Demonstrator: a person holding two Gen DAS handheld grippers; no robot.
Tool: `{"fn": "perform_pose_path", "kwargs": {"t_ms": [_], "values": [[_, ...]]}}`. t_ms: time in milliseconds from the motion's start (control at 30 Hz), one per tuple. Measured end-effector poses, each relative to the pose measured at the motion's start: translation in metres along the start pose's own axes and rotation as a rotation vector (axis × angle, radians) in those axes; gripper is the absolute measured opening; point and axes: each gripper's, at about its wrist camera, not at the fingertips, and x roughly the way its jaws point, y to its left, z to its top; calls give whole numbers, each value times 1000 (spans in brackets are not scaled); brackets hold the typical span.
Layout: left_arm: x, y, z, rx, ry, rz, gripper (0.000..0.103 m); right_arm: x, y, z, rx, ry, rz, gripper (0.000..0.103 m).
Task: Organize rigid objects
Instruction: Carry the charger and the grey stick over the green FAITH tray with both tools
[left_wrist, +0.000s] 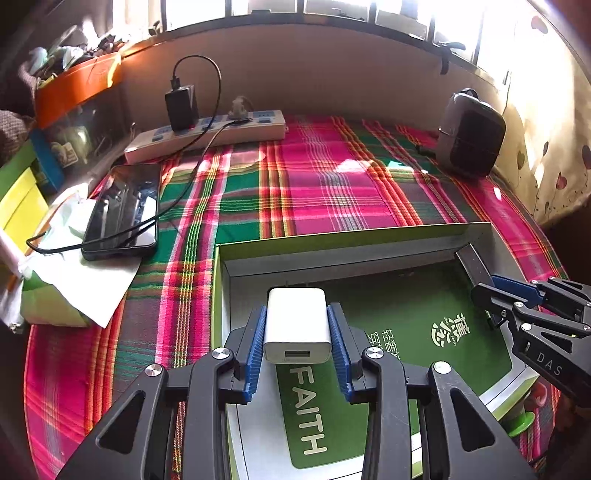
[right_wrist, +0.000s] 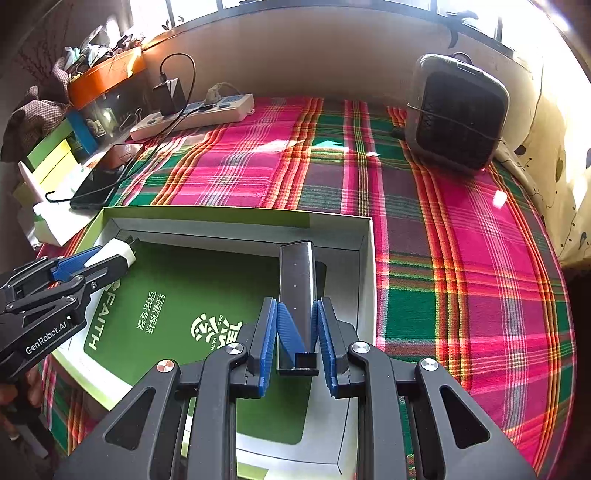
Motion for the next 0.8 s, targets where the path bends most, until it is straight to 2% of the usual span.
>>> {"fn": "perform_pose_path", "kwargs": {"t_ms": [800], "values": [[5,-3,0,-3,5,-4,32,5,5,0,-15,-17,-27,24]]}}
